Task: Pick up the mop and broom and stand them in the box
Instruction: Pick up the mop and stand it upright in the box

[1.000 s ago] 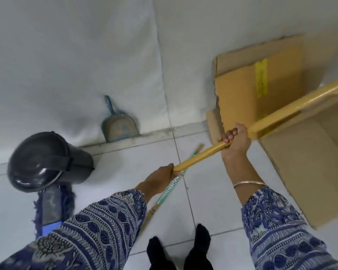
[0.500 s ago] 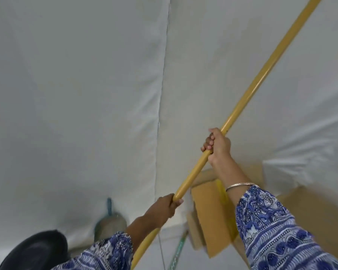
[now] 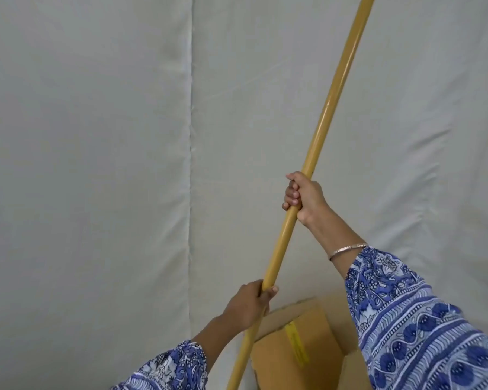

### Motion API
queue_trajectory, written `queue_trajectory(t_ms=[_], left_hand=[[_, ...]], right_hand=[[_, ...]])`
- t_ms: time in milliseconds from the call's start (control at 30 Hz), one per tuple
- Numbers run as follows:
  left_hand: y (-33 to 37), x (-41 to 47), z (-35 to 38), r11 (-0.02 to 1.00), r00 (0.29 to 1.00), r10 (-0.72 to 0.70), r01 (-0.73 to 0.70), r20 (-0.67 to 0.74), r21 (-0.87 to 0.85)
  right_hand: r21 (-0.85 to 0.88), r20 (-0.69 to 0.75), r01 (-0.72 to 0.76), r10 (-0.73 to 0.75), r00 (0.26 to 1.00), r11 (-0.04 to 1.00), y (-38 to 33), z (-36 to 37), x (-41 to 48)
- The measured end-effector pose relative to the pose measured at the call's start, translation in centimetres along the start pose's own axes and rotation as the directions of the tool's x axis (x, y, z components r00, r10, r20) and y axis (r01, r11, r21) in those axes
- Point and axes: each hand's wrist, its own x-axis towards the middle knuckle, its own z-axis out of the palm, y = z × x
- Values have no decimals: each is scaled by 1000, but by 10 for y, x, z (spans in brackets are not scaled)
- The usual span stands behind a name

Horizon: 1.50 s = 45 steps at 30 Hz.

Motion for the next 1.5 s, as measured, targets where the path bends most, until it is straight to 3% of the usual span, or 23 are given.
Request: queue_trajectory(t_ms=[267,567,767,967,1133,1500], left_hand=[[107,84,115,999,990,44,-45,-135,-4],[161,190,224,999,950,-6,-9,-312,-47],[164,278,285,999,901,-23,3,-434,-47],[175,360,335,999,903,-28,6,-428,-53],[172,419,380,994,900,-112,94,-422,-64],[131,505,454,949,766,-308,293,-564,-119]], right_hand=[[-34,130,69,-64,989,997,-95,-128,40],[-113,268,125,-91,959,986,-131,-230,119],[-189,355,92,-20,935,978,-128,-286,197],[-220,373,75,13,928,973,-129,-347,271],[-235,404,10,88,911,972,-115,-404,333],[-256,618,-123,260,742,959,-45,-477,427]])
